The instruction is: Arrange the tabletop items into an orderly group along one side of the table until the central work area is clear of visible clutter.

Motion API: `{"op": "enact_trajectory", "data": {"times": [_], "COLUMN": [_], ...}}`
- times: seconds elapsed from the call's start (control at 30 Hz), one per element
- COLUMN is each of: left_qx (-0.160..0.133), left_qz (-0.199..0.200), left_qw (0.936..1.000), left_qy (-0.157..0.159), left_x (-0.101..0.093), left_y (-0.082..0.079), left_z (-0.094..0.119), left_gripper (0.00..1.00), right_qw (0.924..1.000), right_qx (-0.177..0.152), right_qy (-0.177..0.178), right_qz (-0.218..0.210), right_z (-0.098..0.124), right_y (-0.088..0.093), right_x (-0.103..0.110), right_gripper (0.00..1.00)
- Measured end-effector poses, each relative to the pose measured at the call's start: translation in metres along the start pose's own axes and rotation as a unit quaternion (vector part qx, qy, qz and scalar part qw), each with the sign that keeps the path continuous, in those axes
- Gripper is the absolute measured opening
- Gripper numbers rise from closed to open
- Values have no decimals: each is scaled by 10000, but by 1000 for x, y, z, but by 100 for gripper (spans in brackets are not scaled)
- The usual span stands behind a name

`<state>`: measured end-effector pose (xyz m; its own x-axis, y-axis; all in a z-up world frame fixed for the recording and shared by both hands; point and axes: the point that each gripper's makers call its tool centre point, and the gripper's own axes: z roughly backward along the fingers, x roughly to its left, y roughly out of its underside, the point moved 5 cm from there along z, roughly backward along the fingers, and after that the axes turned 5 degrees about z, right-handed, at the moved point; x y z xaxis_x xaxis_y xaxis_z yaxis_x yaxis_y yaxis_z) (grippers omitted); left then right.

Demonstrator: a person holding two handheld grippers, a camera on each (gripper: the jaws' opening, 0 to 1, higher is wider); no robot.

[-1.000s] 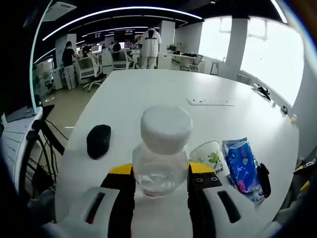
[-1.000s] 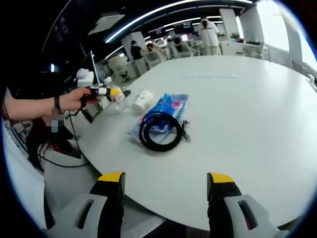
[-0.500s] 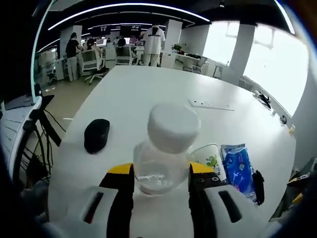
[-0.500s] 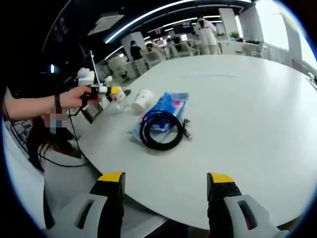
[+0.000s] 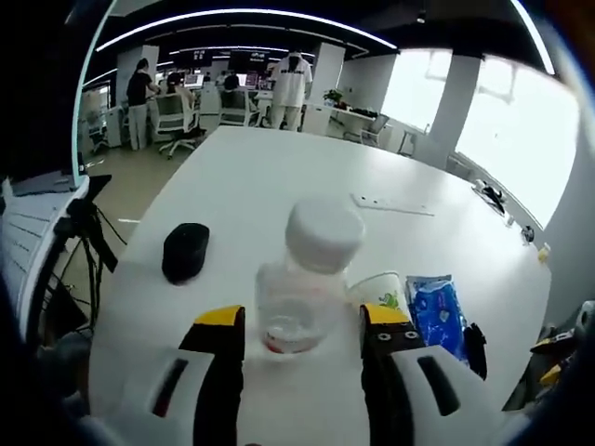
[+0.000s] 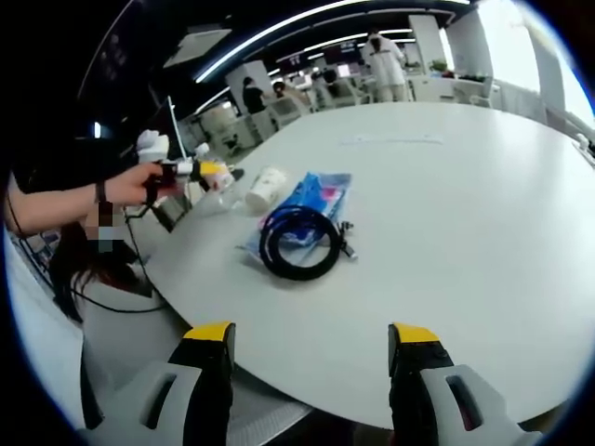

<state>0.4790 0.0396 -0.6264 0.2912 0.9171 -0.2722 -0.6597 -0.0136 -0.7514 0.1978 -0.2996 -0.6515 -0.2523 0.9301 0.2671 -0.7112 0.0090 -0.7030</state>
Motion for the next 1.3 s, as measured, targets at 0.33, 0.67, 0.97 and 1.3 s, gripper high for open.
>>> {"op": "enact_trajectory", "data": {"times": [0.33,0.67,0.97,1.3], "left_qx": [12,274,532,693], "left_qz": [100,187,35,-92], "left_qw": [9999,9994,9986,9973], "left_qy": [-74,-73,-5,224], "left_x": [7,4,5,-17], "left_y": [22,64,91,105], "left_z": [22,40,42,39], "left_gripper": [49,48,48,47], "right_qw": [10000,10000,9999,9999], "right_qx": [-12,-44,-21,-10], "right_qy": [-67,-77,-112,-163], "right_qz": [-14,-25,-26,10], "right_z": [-4,-5,-7,-9], "right_y": [1,1,3,0], "right_x": [5,2,1,4], "right_gripper": [68,68,68,68]}}
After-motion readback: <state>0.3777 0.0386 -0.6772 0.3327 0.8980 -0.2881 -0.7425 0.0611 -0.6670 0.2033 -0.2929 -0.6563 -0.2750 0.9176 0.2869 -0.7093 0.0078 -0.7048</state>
